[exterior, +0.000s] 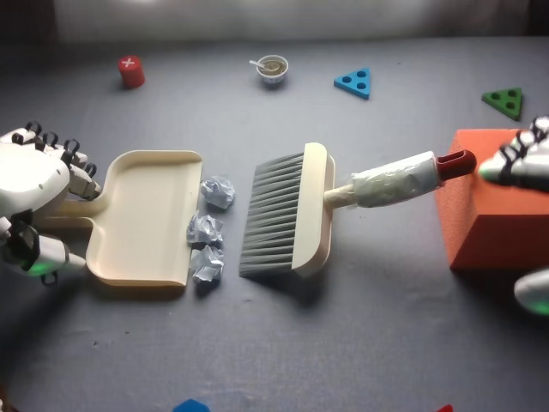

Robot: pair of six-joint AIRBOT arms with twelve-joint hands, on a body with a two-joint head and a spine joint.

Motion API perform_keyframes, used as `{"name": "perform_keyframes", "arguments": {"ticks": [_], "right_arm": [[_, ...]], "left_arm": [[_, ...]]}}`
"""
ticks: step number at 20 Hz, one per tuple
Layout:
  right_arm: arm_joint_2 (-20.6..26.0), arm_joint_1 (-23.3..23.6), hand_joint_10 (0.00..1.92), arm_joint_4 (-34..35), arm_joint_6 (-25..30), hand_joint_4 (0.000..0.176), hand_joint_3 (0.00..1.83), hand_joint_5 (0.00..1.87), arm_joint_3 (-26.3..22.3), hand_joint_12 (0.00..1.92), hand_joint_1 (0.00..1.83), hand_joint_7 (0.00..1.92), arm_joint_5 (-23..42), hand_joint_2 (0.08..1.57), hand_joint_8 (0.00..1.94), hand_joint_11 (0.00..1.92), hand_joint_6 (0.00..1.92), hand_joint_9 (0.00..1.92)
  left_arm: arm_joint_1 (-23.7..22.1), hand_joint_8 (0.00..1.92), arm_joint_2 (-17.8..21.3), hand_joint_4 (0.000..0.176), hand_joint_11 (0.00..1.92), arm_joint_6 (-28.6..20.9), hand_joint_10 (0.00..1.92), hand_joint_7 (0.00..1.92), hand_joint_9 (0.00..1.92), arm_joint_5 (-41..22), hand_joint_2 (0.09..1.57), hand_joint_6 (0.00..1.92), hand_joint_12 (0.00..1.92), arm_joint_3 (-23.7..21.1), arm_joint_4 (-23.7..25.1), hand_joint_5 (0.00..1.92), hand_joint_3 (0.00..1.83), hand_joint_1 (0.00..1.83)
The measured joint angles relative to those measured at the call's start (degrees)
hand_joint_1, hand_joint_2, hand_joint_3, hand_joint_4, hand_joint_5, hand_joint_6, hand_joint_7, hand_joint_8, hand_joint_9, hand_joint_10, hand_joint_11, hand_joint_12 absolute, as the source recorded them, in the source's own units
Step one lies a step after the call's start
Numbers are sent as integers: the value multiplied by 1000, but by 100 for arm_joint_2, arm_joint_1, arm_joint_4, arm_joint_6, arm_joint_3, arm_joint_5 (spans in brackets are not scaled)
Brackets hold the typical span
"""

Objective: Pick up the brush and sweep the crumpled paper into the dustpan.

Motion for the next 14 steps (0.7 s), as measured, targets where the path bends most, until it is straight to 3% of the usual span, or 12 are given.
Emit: {"name": "perform_keyframes", "arguments": {"ticks": [3, 6, 7, 8, 9, 10, 14], "right_arm": [[0, -70, 4, -223, 26, 0, 0, 178, -179, 6, 77, 193, -970, 1068, 3, 176, 4, 183], [0, -72, 0, -210, 28, 0, 0, 177, -162, 3, 87, 190, -1132, 1065, 0, 173, 0, 184], [0, -72, 0, -221, 28, 0, 0, 172, -162, 1, 93, 181, -1143, 1066, 0, 169, 0, 177], [0, -72, 0, -260, 28, 0, 0, 172, -164, 1, 93, 181, -1154, 1066, 0, 169, 0, 177], [0, -127, 9, -448, 109, 0, 0, 188, -164, 10, 91, 200, -1176, 1064, 8, 190, 6, 198], [0, -138, 10, -605, 256, 0, 1, 191, -164, 12, 89, 207, -1174, 1068, 10, 195, 7, 203], [0, -219, 7, -1008, 555, 0, 2, 199, -166, 11, 85, 216, -1174, 1074, 9, 196, 7, 206]], "left_arm": [[-2, 2, -96, 22, 0, 0, 5, 278, 241, 4, 1026, 6, 767, 98, -13, 601, 0, 864], [-7, 8, -136, 26, 0, 2, 3, 303, 250, 9, 1039, 12, 771, 133, -33, 642, 4, 843], [-7, 6, -146, 0, 0, 0, 3, 333, 267, 9, 1086, 21, 758, 133, -42, 775, 7, 917], [-7, 6, -146, 0, 0, 2, 3, 333, 267, 9, 1086, 21, 758, 133, -37, 775, 7, 917], [-9, 22, -146, 7, 36, 0, 15, 396, 330, 2, 1112, 751, 789, 133, -42, 967, 6, 1054], [-11, 14, -146, 0, 52, -4, 11, 429, 359, -7, 1121, 945, 814, 133, -39, 969, 2, 1091], [-72, 3, -146, 0, 13, -2, 3, 447, 357, 50, 1122, 986, 840, 162, -46, 975, 2, 1104]]}}
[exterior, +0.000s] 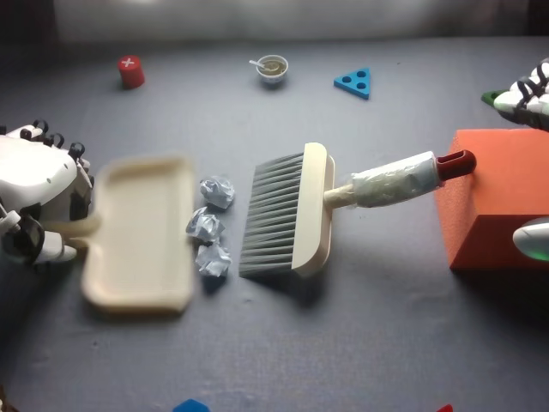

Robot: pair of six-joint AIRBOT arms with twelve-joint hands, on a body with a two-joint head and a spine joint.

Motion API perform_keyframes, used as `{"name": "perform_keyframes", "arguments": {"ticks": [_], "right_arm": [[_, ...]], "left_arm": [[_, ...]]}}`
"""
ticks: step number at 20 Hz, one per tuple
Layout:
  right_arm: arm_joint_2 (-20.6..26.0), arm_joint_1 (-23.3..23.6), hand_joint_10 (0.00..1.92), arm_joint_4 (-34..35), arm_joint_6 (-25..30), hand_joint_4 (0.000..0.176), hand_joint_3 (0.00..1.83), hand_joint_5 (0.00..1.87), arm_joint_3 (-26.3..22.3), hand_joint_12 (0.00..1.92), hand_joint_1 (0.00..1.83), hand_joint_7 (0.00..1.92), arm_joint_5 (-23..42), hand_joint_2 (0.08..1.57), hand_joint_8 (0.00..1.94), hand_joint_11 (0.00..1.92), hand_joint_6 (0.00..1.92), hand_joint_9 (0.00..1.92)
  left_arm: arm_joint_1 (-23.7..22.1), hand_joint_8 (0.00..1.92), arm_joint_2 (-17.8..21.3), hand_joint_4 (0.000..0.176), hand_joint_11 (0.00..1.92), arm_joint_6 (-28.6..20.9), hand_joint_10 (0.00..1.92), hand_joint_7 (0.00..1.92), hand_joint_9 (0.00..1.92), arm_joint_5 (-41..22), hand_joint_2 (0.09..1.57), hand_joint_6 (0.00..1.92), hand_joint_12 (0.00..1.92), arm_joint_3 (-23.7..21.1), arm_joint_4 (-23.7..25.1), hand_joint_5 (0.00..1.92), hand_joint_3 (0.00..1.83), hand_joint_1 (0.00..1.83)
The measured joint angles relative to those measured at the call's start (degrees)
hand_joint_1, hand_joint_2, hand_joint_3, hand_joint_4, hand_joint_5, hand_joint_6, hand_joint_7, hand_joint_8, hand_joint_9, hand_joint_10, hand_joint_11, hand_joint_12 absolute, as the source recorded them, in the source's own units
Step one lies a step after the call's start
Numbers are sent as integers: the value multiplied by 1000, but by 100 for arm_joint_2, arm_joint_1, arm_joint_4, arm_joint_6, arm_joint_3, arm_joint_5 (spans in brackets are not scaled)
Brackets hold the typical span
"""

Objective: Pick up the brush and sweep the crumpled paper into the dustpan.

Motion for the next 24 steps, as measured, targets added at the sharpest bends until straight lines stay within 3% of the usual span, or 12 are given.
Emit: {"name": "perform_keyframes", "arguments": {"ticks": [6, 10, 13, 15, 17, 19, 24], "right_arm": [[-7, -61, 0, -459, 354, 0, 0, 175, 28, 4, 73, 194, -35, 1071, 0, 186, 0, 187], [-44, -492, 7, -857, 363, 0, 0, 190, -2, 11, 161, 211, -551, 1052, 6, 204, 6, 207], [-164, -494, 3, -848, 354, 0, 0, 159, -55, 16, 511, 198, -962, 1034, 3, 221, 3, 201], [-391, -638, 7, -787, -24, 0, 0, 178, -195, 21, 694, 226, -1580, 1008, 10, 239, 8, 219], [-658, -780, 7, -739, -308, 0, 0, 203, -256, 21, 772, 238, -2063, 1006, 12, 241, 15, 222], [-979, -962, 11, -732, -645, 0, 0, 247, -317, 29, 1097, 237, -2623, 968, 7, 264, 20, 232], [-1794, -1211, 2, -616, -1202, 0, 0, 215, -435, 16, 1123, 200, -3856, 978, 1, 238, 0, 202]], "left_arm": [[-76, 8, -20, 0, 0, 146, 6, 416, 306, 103, 1137, 1034, 783, 26, -17, 946, 0, 1085], [-238, 3, -136, 0, 2, 256, 4, 453, 341, 227, 1126, 996, 850, 151, -17, 969, 0, 1108], [-409, 2, -212, 0, 0, 334, 2, 418, 330, 365, 1131, 1019, 829, 234, -44, 955, 1, 1078], [-529, 7, -229, 0, 0, 481, 6, 442, 350, 490, 1134, 1030, 884, 308, -142, 948, 1, 1076], [-662, 5, -240, 0, 0, 573, 5, 447, 352, 549, 1131, 1018, 883, 372, -175, 956, 0, 1080], [-780, 4, -238, 0, 3, 640, 4, 455, 359, 649, 1126, 1002, 890, 466, -173, 966, 0, 1077], [-863, 3, -197, 0, 0, 719, 6, 474, 406, 761, 1126, 1002, 930, 568, -168, 965, 1, 1093]]}}
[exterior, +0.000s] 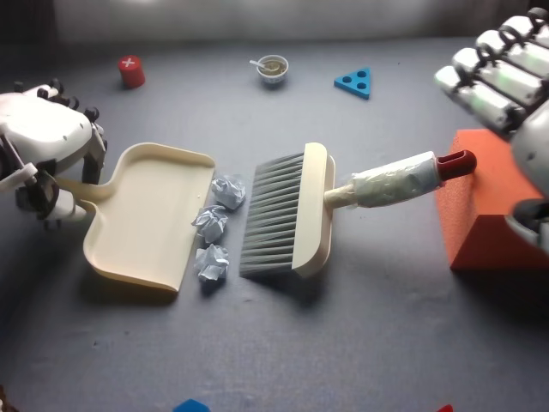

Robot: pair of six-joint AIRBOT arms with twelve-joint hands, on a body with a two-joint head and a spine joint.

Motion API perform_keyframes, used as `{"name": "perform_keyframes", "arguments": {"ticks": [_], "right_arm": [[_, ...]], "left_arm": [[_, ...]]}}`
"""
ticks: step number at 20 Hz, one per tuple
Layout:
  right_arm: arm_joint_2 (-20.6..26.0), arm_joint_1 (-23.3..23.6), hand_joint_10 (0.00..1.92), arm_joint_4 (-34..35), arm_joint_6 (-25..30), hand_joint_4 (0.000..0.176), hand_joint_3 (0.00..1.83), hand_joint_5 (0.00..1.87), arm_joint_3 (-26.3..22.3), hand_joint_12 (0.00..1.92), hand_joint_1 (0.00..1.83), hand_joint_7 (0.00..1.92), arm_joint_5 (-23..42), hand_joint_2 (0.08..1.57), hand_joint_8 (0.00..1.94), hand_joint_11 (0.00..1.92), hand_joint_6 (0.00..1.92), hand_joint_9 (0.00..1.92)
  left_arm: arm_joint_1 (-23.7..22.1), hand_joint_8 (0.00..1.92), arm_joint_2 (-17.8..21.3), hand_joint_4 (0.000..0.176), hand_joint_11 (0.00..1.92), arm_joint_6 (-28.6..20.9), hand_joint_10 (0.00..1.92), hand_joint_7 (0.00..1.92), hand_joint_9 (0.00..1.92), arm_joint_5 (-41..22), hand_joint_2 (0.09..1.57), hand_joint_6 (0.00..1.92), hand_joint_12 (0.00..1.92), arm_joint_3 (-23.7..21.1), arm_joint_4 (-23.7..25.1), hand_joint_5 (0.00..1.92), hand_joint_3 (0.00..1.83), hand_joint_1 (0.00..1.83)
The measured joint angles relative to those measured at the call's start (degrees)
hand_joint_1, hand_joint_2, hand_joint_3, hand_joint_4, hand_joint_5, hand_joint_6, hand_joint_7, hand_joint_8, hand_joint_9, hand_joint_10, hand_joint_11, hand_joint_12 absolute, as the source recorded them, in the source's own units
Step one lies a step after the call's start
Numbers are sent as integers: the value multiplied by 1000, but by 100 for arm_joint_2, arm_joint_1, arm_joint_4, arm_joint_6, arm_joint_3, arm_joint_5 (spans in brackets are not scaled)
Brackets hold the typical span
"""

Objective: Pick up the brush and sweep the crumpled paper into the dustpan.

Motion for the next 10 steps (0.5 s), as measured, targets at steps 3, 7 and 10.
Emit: {"name": "perform_keyframes", "arguments": {"ticks": [3, 7, 10], "right_arm": [[-651, -210, 0, 70, -393, 0, 0, 200, 17, 11, 1130, 187, -643, 987, 0, 228, 2, 180], [-1298, -428, 1, -105, -533, 0, 0, 191, 129, 12, 1144, 193, -1521, 990, 1, 230, 1, 183], [-1731, -452, 3, -133, -540, 0, 1, 207, 369, 14, 1130, 202, -1816, 993, 3, 236, 6, 190]], "left_arm": [[-39, 0, 9, 0, 0, 11, 1, 467, 357, 24, 1130, 1012, 895, 33, -39, 959, 0, 1095], [-83, 0, 4, 0, 0, 9, 7, 427, 341, 28, 1136, 1033, 867, 33, -74, 946, 0, 1078], [-109, 2, 2, 0, 0, -31, 5, 439, 366, -2, 1137, 1039, 869, 26, -79, 943, 0, 1077]]}}
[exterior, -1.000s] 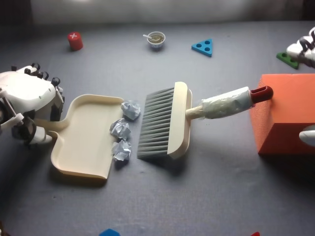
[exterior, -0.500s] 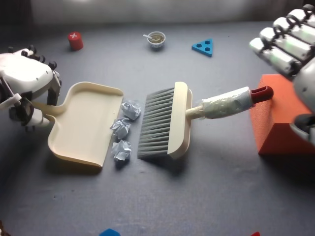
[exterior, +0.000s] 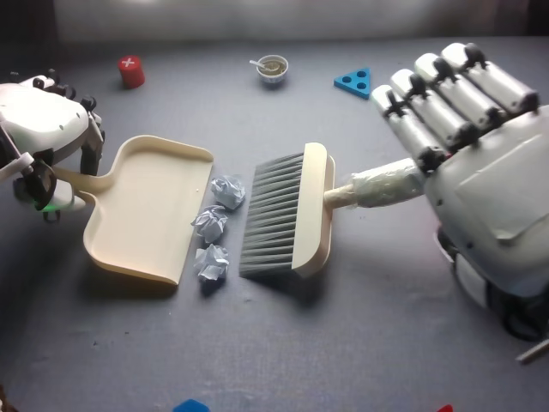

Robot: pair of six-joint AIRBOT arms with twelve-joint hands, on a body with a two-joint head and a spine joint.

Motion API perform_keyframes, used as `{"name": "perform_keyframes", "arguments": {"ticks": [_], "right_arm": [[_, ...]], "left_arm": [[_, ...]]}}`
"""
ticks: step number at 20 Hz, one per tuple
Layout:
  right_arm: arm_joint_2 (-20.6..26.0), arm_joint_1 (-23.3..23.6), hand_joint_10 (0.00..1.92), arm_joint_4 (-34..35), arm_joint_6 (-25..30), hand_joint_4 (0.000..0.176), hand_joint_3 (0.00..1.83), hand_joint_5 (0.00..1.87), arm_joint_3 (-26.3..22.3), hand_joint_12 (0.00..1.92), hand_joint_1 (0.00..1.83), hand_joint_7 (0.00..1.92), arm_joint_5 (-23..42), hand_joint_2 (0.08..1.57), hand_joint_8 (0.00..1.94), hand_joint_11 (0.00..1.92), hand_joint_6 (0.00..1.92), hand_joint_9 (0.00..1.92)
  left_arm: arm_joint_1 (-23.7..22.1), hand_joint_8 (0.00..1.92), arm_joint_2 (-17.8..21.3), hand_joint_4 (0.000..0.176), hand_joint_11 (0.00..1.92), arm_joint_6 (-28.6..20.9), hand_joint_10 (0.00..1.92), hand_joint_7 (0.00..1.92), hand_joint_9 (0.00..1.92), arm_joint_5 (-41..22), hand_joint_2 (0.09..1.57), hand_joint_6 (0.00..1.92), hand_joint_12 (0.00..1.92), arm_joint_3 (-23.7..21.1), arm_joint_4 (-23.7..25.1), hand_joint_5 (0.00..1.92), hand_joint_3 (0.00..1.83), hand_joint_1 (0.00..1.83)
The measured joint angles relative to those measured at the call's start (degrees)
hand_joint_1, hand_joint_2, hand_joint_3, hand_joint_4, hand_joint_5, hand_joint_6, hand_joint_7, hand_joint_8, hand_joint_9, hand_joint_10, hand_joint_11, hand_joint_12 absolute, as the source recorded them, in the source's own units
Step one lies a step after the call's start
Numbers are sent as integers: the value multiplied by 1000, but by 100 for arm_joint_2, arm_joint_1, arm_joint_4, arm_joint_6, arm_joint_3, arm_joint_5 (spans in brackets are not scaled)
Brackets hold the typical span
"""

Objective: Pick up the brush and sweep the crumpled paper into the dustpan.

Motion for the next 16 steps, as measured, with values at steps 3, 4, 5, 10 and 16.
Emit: {"name": "perform_keyframes", "arguments": {"ticks": [3, 4, 5, 10, 16], "right_arm": [[-378, -81, 11, 17, -7, 0, 0, 217, 306, 24, 1140, 224, -76, 970, 10, 259, 11, 215], [-514, -105, 8, 63, -9, 0, 0, 230, 428, 24, 1136, 227, -66, 970, 9, 260, 13, 214], [-621, -105, 5, 157, -9, 0, 0, 228, 527, 23, 1133, 218, -57, 982, 4, 259, 10, 208], [-1235, -105, 4, 149, -7, 0, 0, 215, 1143, 21, 1108, 207, -52, 974, 3, 254, 1, 200], [-1814, -57, 0, 426, -7, 0, 6, 171, 1862, 6, 1109, 166, 166, 997, 0, 223, 0, 164]], "left_arm": [[-20, 0, -9, 22, 0, -4, 2, 436, 370, -46, 1152, 1088, 867, -61, -72, 912, 2, 1049], [-20, 0, -9, 26, 0, -15, 0, 424, 361, -52, 1158, 1104, 862, -79, -94, 901, 2, 1043], [-20, 2, -9, 6, 0, -13, 5, 430, 376, -57, 1146, 1066, 904, -94, -101, 927, 0, 1061], [-20, 3, -2, 0, 0, -39, 2, 396, 365, -140, 1147, 1069, 837, -192, -129, 924, 1, 1067], [-85, 0, 57, 0, 0, -55, 2, 409, 383, -151, 1137, 1036, 887, -321, -149, 944, 0, 1082]]}}
